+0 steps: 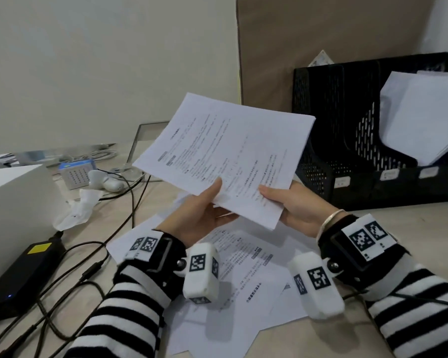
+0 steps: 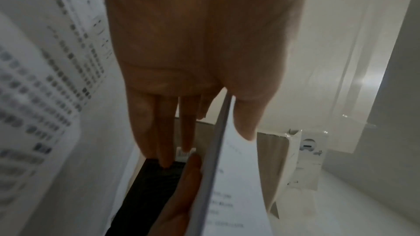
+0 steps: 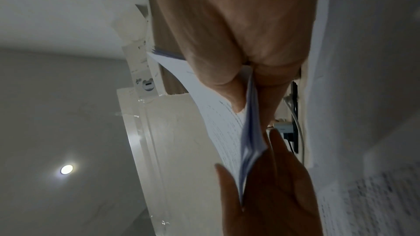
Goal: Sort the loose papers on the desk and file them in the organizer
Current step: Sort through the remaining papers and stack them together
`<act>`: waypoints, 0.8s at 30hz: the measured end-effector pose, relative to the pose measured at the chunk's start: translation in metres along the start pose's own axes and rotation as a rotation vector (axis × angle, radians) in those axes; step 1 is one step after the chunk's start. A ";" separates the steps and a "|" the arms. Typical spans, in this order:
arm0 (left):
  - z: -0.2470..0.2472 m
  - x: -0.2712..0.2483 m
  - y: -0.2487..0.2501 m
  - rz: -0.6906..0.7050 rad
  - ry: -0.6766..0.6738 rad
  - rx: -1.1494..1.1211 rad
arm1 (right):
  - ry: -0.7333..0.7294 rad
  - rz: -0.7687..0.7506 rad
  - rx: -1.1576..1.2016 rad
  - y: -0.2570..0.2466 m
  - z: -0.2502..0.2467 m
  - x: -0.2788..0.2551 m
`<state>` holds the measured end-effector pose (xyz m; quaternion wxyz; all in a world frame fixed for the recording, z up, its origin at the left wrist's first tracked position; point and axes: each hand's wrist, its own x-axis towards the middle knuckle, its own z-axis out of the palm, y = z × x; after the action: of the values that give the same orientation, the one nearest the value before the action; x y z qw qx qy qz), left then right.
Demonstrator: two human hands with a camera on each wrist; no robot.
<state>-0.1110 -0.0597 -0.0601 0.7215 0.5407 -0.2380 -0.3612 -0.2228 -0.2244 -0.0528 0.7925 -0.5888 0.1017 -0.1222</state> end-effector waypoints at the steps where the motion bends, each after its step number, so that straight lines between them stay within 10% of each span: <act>1: 0.003 0.000 -0.002 0.025 0.020 -0.036 | -0.009 0.014 -0.016 0.002 0.001 0.000; 9: -0.014 -0.004 0.004 0.129 0.218 -0.049 | 0.032 0.125 -0.180 -0.005 -0.009 0.002; 18: -0.001 -0.002 -0.005 0.112 0.081 -0.031 | 0.043 -0.014 0.015 -0.001 0.005 0.003; 24: -0.045 -0.007 0.009 0.254 0.423 -0.184 | 0.041 -0.021 -0.306 -0.008 0.022 0.019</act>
<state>-0.0801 -0.0251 -0.0651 0.8408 0.5021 -0.1140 -0.1669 -0.1986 -0.2126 -0.0389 0.6900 -0.7011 0.1289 -0.1257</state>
